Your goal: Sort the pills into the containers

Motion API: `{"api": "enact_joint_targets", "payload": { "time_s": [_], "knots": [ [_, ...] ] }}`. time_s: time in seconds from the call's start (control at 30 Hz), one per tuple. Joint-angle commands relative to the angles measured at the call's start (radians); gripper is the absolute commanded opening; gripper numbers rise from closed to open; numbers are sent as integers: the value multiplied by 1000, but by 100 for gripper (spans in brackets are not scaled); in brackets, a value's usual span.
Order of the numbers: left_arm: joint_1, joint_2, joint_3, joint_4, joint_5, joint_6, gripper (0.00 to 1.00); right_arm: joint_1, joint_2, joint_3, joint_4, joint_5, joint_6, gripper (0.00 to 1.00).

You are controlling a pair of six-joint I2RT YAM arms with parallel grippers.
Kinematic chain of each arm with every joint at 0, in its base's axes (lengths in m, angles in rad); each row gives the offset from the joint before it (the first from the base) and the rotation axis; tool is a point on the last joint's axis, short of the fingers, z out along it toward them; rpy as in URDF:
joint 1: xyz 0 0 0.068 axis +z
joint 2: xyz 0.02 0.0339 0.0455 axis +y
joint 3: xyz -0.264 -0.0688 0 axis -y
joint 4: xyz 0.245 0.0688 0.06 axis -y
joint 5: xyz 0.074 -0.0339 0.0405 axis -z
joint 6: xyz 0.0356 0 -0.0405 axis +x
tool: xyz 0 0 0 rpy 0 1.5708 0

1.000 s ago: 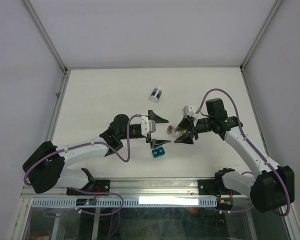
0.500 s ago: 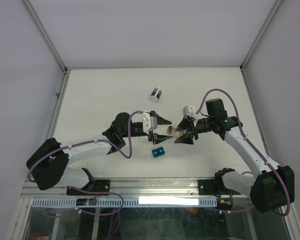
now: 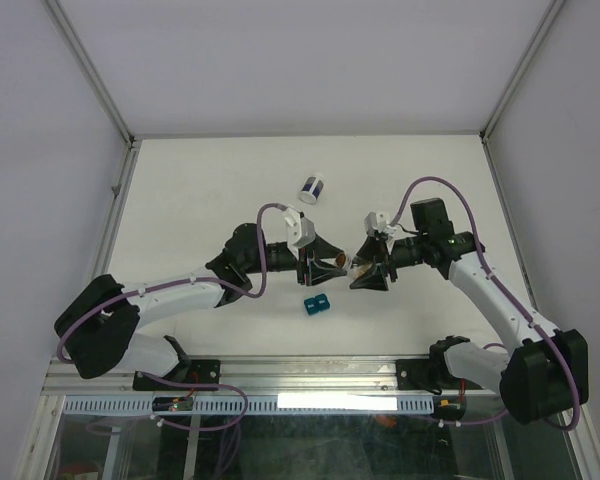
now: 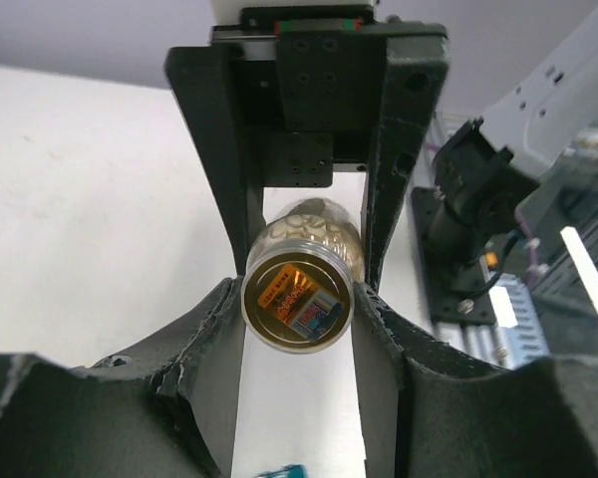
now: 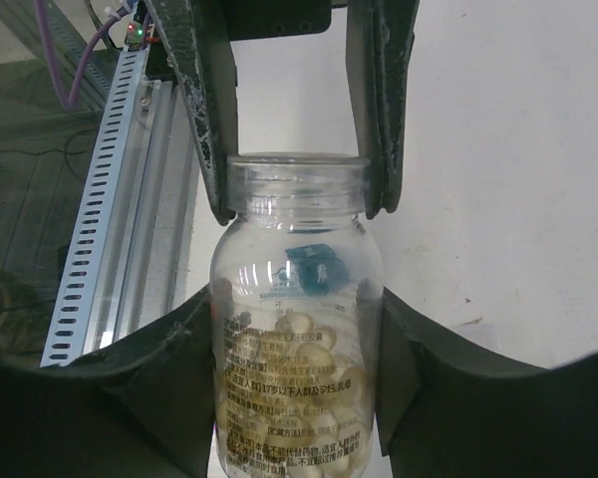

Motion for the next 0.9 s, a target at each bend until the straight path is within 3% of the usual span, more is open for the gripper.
{"api": "enact_joint_targets", "payload": {
  "time_s": [0.0, 0.3, 0.43, 0.47, 0.57, 0.73, 0.8, 0.87],
  "knots": [
    [0, -40, 48, -46, -148, -398, 0, 7, 5, 53, 35, -1, -25, 0],
    [-70, -112, 0, -141, -482, -769, 0, 6, 18, 55, 36, 2, -17, 0],
    [-79, -111, 40, -195, -479, -829, 0, 6, 27, 58, 30, 3, -19, 0],
    [-78, -112, 51, -213, -472, -836, 6, 5, 29, 59, 28, 4, -19, 0],
    [-78, -129, 59, -230, -450, -836, 48, 4, 31, 63, 21, 2, -25, 0],
    [-78, -183, 17, -211, -493, -821, 87, 4, 32, 73, 0, 0, -41, 0],
    [-78, -209, -6, -199, -497, -786, 96, 3, 31, 78, -12, -6, -51, 0],
    [-78, -233, -18, -192, -480, -728, 99, 3, 27, 81, -19, -14, -56, 0]
  ]
}}
